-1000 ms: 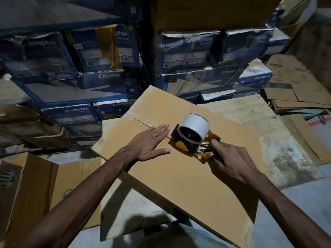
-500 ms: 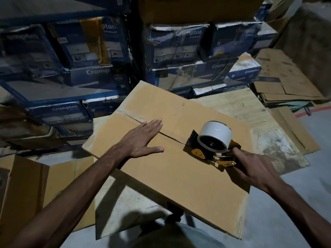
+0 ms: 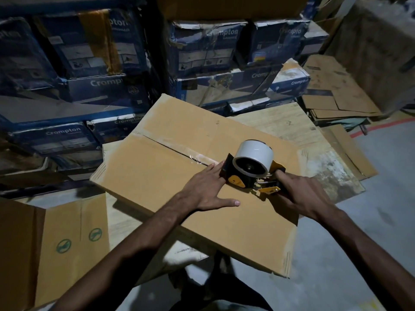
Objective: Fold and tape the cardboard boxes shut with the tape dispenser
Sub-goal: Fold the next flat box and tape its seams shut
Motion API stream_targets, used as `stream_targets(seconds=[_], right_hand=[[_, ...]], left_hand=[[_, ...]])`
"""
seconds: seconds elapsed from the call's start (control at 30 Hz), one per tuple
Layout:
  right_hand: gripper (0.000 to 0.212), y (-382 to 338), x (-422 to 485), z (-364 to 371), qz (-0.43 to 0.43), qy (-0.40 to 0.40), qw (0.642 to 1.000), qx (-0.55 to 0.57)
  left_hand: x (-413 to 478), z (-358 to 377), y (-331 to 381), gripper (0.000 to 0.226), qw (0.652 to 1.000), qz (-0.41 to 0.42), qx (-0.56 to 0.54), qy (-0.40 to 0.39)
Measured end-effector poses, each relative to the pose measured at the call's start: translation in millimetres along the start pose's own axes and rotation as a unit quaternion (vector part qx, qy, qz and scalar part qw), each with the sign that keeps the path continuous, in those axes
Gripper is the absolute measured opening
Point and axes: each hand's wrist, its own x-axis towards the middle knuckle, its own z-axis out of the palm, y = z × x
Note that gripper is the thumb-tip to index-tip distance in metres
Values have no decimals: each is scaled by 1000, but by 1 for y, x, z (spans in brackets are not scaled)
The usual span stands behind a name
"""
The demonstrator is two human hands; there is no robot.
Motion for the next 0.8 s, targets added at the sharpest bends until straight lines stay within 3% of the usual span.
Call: stream_targets(seconds=[0.33, 0.8], right_hand=[[37, 3, -1, -4, -19, -12, 999, 25], [38, 71, -79, -16, -21, -4, 999, 30]], left_hand=[[-1, -5, 12, 91, 1000, -25, 16, 0], [-1, -4, 15, 96, 994, -51, 82, -53]])
